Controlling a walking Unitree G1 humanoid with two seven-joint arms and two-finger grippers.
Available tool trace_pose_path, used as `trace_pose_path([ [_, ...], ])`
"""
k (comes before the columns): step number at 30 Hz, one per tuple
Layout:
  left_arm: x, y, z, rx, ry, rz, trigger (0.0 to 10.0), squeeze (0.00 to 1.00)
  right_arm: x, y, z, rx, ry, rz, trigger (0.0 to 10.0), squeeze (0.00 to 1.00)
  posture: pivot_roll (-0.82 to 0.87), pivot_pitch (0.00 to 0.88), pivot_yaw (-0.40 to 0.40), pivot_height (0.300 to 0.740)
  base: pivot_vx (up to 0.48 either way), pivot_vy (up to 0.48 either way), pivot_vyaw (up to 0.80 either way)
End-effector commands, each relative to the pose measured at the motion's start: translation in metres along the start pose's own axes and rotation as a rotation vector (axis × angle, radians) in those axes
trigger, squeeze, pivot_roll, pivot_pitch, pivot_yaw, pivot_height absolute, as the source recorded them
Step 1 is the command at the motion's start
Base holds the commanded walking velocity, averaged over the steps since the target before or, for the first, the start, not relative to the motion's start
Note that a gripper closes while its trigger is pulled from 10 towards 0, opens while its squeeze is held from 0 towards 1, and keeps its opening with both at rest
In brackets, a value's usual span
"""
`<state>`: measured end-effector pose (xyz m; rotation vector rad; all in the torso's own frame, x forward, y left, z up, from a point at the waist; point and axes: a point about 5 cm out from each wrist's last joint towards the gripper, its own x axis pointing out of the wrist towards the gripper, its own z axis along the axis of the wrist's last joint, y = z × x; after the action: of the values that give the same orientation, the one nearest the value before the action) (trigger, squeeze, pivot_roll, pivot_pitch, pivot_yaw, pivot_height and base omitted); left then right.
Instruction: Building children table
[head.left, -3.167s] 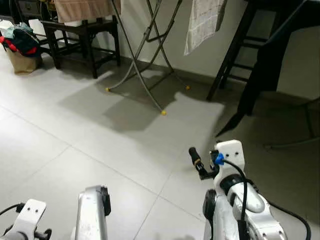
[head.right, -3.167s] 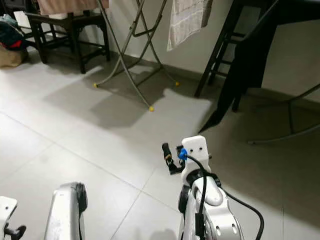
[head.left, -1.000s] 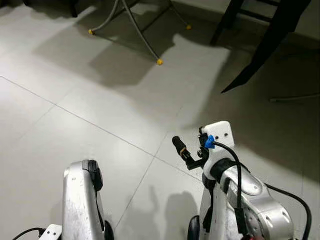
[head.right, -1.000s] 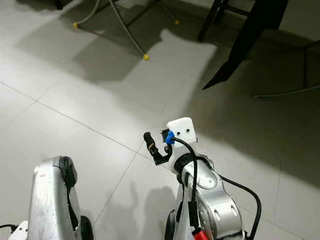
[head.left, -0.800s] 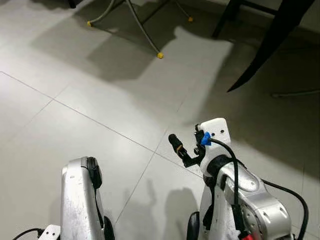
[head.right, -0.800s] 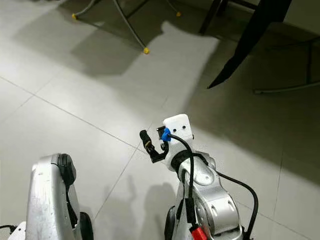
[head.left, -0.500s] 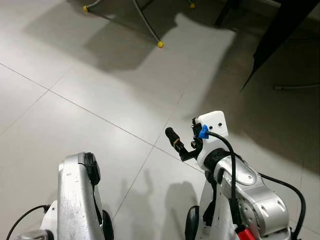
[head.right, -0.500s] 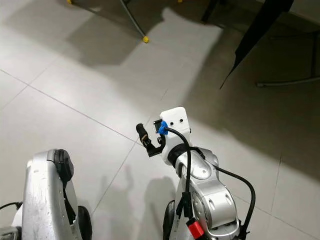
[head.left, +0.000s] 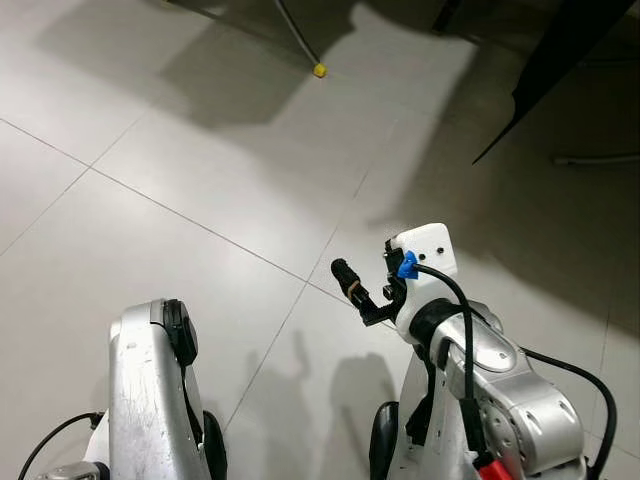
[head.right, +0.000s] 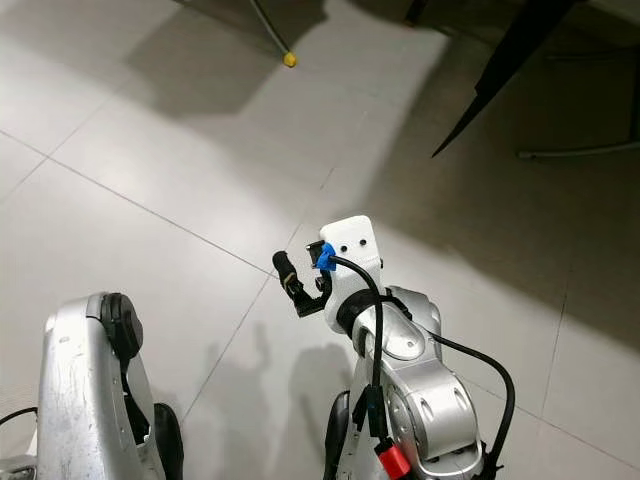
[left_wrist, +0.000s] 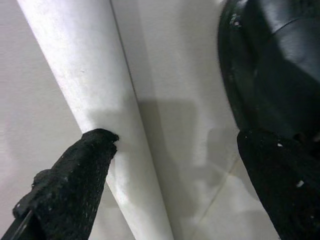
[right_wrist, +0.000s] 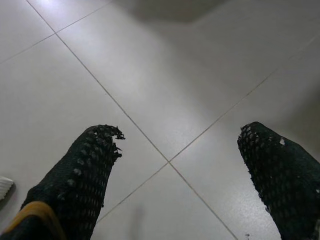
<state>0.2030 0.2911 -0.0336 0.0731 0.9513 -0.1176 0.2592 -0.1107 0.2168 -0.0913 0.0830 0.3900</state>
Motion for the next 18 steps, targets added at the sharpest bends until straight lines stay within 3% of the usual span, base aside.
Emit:
trace_pose_path([
  [1, -0.001, -0.003, -0.024, -0.016, 0.077, -0.002, 10.0, 0.0, -0.005, 0.0, -0.002, 0.008, 0.009, 0.007, 10.0, 0.0, -0.1, 0.486, -0.106, 0.3, 0.0, 0.0, 0.0],
  [10, -0.001, 0.0, -0.024, -0.012, 0.069, 0.009, 10.0, 0.0, -0.008, 0.001, -0.002, 0.009, 0.016, 0.008, 10.0, 0.0, -0.13, 0.493, -0.114, 0.3, 0.0, 0.0, 0.0],
  [18, 0.005, -0.013, -0.028, -0.015, 0.067, -0.017, 10.0, 0.0, -0.014, -0.005, 0.0, -0.009, 0.03, -0.004, 10.0, 0.0, -0.17, 0.504, -0.128, 0.3, 0.0, 0.0, 0.0],
])
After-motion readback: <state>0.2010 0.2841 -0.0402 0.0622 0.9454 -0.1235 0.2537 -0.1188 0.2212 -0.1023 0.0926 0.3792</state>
